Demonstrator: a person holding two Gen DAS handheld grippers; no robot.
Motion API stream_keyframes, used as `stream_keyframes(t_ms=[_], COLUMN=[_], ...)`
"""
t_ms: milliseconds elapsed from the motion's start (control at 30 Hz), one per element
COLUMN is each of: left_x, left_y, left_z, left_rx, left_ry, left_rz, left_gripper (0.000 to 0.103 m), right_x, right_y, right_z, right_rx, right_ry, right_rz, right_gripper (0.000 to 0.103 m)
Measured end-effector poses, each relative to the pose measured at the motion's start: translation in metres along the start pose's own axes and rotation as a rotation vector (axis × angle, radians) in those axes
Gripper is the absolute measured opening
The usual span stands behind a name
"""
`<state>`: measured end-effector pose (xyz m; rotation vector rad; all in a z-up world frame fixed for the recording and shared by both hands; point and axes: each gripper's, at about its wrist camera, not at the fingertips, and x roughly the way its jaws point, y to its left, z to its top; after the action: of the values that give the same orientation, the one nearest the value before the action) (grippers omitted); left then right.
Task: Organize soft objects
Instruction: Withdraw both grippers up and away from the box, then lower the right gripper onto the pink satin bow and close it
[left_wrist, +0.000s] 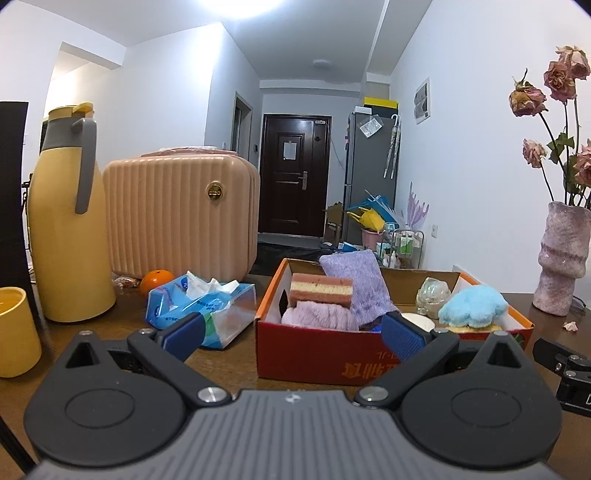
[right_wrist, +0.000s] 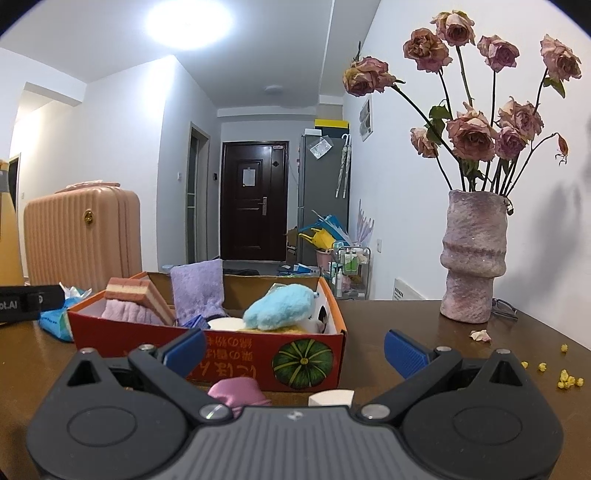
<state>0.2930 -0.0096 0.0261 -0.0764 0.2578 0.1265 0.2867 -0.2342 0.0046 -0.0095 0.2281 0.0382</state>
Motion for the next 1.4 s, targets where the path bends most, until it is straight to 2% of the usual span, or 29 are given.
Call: stream_keyframes(t_ms=[433,800,1033,1400], left_x=[-0.022,-0.025,-0.021,-0.017], left_y=[0.013,0.026,0.033,0.042], left_z=[-0.01,-0.018,-0.018,-0.019], left_rx=[0.021,0.025,0.011,0.01], left_ry=[0.029,0.071,0.099,0.117], left_rz=[-0.024,-0.019,-0.02,-0.01], left_gripper=[0.103,0.103,0.103,0.103], right_x=[-0.028,-0.039,-0.032,0.006], right_y=[0.006,0.018,0.03,0.048], right_z=[-0.008,-0.014,-0.018,-0.018], right_rx=[-0.023,-0.035,-0.061,-0.074], right_ry=[0.007,0.032,0.074,0.19], right_rz=[0.013,0.035,0.067,0.117], right_gripper=[0.103,0.103,0.103,0.103])
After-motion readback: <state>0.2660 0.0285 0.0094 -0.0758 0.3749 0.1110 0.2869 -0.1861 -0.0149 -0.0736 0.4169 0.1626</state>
